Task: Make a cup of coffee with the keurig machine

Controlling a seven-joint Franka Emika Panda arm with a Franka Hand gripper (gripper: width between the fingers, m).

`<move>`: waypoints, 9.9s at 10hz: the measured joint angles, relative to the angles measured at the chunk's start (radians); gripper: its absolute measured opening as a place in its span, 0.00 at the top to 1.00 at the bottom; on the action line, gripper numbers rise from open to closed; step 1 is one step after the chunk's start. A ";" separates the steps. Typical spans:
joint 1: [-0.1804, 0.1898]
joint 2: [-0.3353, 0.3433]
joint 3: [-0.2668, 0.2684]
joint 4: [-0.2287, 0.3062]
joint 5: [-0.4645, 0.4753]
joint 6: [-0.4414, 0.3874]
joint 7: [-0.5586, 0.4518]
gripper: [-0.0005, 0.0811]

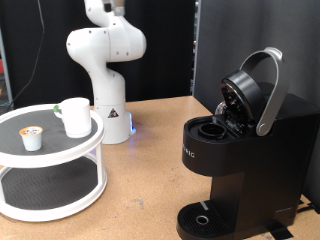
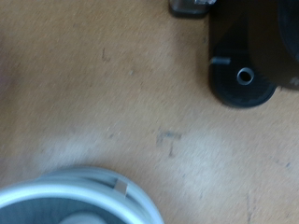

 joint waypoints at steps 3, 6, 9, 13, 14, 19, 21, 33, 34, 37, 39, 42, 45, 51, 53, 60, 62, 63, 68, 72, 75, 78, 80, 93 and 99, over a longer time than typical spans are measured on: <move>-0.012 0.037 -0.037 0.031 -0.028 -0.020 -0.043 0.00; -0.017 0.037 -0.065 -0.004 -0.041 0.040 -0.094 0.00; -0.057 0.059 -0.128 -0.022 -0.134 0.054 -0.156 0.00; -0.060 0.068 -0.148 -0.022 -0.141 0.054 -0.187 0.00; -0.061 0.069 -0.165 -0.023 -0.142 0.059 -0.199 0.00; -0.083 0.122 -0.276 -0.031 -0.214 0.182 -0.247 0.00; -0.084 0.173 -0.293 -0.028 -0.228 0.217 -0.247 0.00; -0.106 0.238 -0.308 -0.164 -0.238 0.438 -0.297 0.00; -0.115 0.240 -0.314 -0.190 -0.253 0.475 -0.297 0.00; -0.134 0.264 -0.337 -0.251 -0.277 0.579 -0.297 0.00; -0.137 0.291 -0.348 -0.276 -0.283 0.633 -0.297 0.00; -0.138 0.325 -0.353 -0.301 -0.286 0.683 -0.302 0.00; -0.143 0.347 -0.357 -0.327 -0.318 0.738 -0.303 0.00; -0.156 0.393 -0.360 -0.360 -0.326 0.830 -0.300 0.00; -0.156 0.399 -0.365 -0.368 -0.326 0.851 -0.300 0.00; -0.156 0.414 -0.373 -0.373 -0.320 0.868 -0.299 0.42; -0.155 0.410 -0.372 -0.367 -0.301 0.841 -0.300 0.42; -0.150 0.398 -0.372 -0.355 -0.272 0.795 -0.308 0.42; -0.124 0.269 -0.349 -0.239 -0.186 0.499 -0.338 0.42; -0.118 0.255 -0.345 -0.238 -0.122 0.468 -0.336 0.42; -0.062 0.245 -0.311 -0.235 0.042 0.475 -0.251 0.42; -0.020 0.243 -0.239 -0.219 0.139 0.503 -0.104 0.42; -0.017 0.247 -0.225 -0.214 0.141 0.503 -0.071 0.46; 0.161 0.316 -0.141 -0.105 0.526 0.558 0.010 0.46; 0.187 0.495 -0.101 0.069 0.526 0.507 0.032 0.46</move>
